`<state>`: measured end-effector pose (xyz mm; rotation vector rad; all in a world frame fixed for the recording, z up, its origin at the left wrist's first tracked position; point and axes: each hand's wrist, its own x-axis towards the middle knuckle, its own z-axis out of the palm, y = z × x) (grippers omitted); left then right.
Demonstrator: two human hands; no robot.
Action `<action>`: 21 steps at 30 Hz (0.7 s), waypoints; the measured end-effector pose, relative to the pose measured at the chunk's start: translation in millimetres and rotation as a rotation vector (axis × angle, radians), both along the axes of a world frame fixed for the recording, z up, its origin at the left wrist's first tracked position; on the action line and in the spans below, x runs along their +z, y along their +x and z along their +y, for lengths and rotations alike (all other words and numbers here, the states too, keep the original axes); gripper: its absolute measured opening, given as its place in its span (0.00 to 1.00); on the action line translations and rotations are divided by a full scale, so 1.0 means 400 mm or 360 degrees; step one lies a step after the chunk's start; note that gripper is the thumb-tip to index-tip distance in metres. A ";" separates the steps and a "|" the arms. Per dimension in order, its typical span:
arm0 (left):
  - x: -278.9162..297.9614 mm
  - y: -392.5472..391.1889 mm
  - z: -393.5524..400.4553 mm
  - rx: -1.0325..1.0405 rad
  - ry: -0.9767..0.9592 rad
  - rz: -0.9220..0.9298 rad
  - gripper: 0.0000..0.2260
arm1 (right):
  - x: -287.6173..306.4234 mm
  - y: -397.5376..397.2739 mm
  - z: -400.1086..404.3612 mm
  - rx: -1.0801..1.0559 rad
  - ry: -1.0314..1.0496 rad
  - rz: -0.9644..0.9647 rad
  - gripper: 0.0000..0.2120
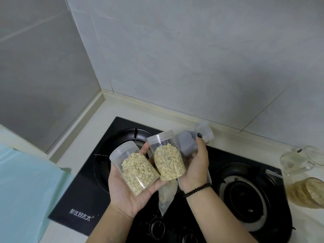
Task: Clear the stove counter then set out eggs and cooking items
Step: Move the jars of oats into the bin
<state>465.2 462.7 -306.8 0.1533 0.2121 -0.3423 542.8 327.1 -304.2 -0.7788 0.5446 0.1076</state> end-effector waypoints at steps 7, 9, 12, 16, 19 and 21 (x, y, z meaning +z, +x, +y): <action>0.072 -0.105 -0.110 0.0317 0.0161 0.0284 0.38 | 0.001 -0.065 -0.073 0.0100 -0.0023 -0.0038 0.36; 0.080 -0.139 -0.146 0.0366 0.0166 0.0315 0.38 | 0.008 -0.089 -0.103 0.0123 0.0018 -0.0087 0.34; 0.099 -0.192 -0.201 0.0442 0.0213 0.0312 0.38 | 0.018 -0.124 -0.149 0.0219 0.0026 -0.0086 0.36; 0.130 -0.288 -0.277 0.0664 0.0275 0.0324 0.38 | 0.050 -0.190 -0.190 0.0364 0.0031 -0.0102 0.34; 0.138 -0.366 -0.317 0.0806 0.0352 0.0372 0.37 | 0.066 -0.248 -0.199 0.0454 0.0073 -0.0202 0.33; 0.137 -0.420 -0.333 0.0864 0.0336 0.0392 0.36 | 0.075 -0.291 -0.207 0.0490 0.0027 -0.0186 0.25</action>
